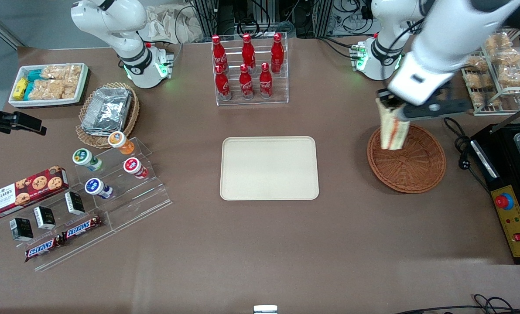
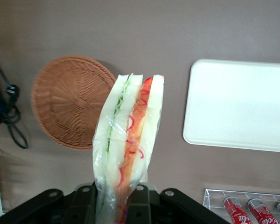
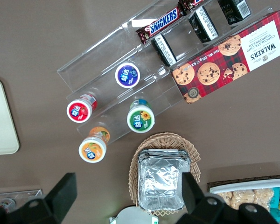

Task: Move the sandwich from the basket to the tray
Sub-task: 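Carry the sandwich over the cream tray and lower it onto the tray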

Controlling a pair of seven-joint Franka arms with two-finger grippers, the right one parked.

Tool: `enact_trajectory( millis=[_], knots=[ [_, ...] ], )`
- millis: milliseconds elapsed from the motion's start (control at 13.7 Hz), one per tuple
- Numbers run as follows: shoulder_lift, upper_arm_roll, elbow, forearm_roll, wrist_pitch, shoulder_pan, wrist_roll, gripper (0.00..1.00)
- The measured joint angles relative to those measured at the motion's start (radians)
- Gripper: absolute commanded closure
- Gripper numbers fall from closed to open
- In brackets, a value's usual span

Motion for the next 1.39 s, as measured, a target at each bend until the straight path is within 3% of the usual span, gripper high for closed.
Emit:
enact_trajectory(
  millis=[292, 803, 1387],
  knots=[
    [0.171, -0.091, 0.004, 0.048, 0.151, -0.036, -0.143, 1.0],
    [0.434, -0.094, -0.037, 0.166, 0.412, -0.162, -0.312, 1.0],
    [0.581, -0.092, -0.117, 0.249, 0.618, -0.173, -0.379, 1.0]
  ],
)
